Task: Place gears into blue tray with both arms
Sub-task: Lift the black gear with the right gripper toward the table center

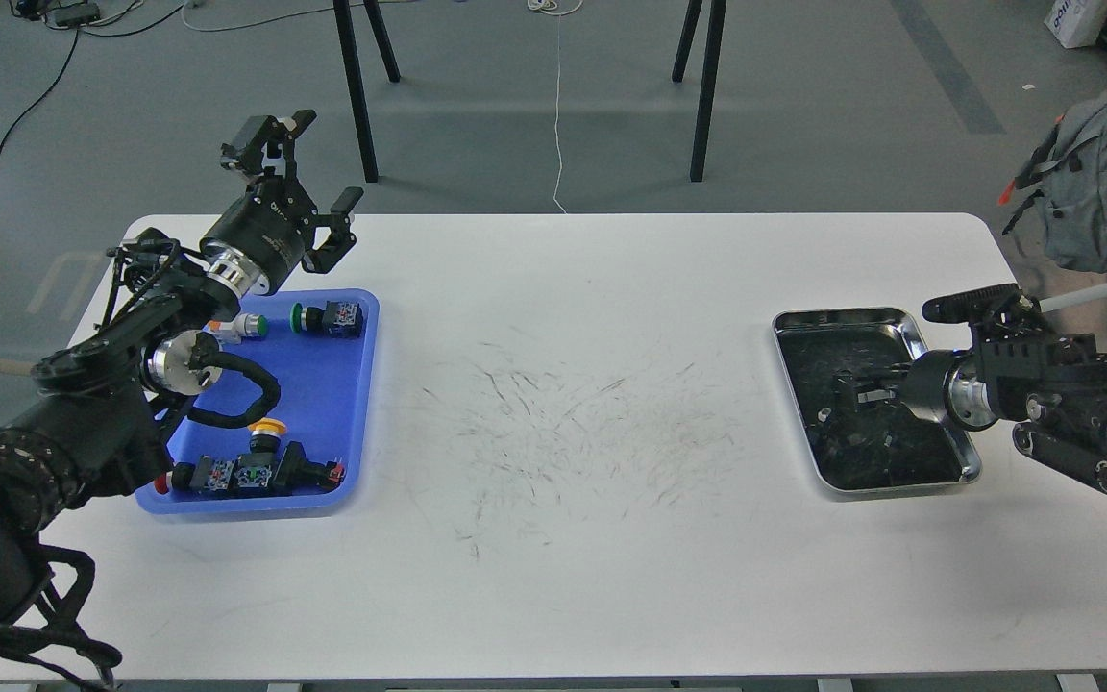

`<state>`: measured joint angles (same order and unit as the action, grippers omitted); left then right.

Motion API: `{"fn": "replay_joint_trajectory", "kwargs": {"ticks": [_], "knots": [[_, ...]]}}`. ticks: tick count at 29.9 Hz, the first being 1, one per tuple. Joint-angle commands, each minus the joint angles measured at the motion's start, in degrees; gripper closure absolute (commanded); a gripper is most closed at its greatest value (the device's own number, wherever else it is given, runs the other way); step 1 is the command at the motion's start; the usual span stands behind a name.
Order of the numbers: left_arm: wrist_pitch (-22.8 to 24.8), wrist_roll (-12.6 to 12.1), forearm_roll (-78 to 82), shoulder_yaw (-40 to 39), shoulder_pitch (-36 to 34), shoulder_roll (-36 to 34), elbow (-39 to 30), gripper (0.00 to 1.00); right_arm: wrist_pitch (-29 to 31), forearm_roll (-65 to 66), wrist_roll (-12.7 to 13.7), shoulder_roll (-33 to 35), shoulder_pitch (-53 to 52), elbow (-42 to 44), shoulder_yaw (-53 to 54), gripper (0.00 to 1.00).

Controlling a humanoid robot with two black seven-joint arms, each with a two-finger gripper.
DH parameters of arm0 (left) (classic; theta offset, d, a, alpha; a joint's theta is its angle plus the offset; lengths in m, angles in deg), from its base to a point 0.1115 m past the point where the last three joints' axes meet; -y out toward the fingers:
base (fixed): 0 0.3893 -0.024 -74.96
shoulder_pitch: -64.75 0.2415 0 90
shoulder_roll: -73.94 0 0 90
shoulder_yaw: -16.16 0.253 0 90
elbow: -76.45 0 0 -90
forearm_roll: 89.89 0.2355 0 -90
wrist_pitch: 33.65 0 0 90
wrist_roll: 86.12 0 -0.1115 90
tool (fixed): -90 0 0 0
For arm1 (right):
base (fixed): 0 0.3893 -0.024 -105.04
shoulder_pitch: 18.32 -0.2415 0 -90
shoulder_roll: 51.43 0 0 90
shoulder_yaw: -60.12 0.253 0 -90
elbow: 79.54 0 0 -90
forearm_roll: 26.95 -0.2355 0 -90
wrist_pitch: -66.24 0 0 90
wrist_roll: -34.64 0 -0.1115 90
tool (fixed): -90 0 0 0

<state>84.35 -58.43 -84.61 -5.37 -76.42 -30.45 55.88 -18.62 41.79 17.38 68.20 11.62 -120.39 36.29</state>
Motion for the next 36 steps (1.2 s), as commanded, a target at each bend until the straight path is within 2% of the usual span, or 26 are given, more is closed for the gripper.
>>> {"fn": "replay_joint_trajectory", "kwargs": {"ticks": [1, 3, 14, 20, 25, 30, 34, 36], "knots": [[0.0, 0.0, 0.0, 0.0, 0.02, 0.06, 0.0, 0.0, -0.04, -0.01, -0.49, -0.01, 0.12, -0.02, 0.01, 0.88], [0.0, 0.08, 0.0, 0.0, 0.02, 0.06, 0.0, 0.0, -0.04, -0.01, -0.49, -0.01, 0.12, -0.1, 0.01, 0.98], [0.0, 0.0, 0.0, 0.09, 0.1, -0.03, 0.0, 0.0, -1.27, -0.45, -2.6, -0.45, -2.08, -0.54, 2.29, 0.99], [0.0, 0.0, 0.0, 0.09, 0.1, -0.21, 0.0, 0.0, -4.43, -0.45, -3.21, -2.73, -2.7, -1.15, 10.54, 0.99], [0.0, 0.0, 0.0, 0.0, 0.1, -0.56, 0.0, 0.0, -7.77, -0.36, -3.65, -6.15, -3.13, -5.72, 14.51, 0.99], [0.0, 0.0, -0.09, -0.09, 0.19, -0.91, 0.0, 0.0, -14.97, 0.25, -5.24, -12.03, -4.37, -10.47, 14.25, 0.99], [0.0, 0.0, -0.09, -0.09, 0.19, -1.35, 0.0, 0.0, -17.0, 4.11, -5.5, -17.31, -3.67, -11.0, 14.07, 0.99], [0.0, 0.0, -0.09, -0.18, 0.19, -1.52, 0.0, 0.0, -17.88, 7.0, -6.81, -19.07, -3.31, -11.0, 13.28, 0.99]]}}
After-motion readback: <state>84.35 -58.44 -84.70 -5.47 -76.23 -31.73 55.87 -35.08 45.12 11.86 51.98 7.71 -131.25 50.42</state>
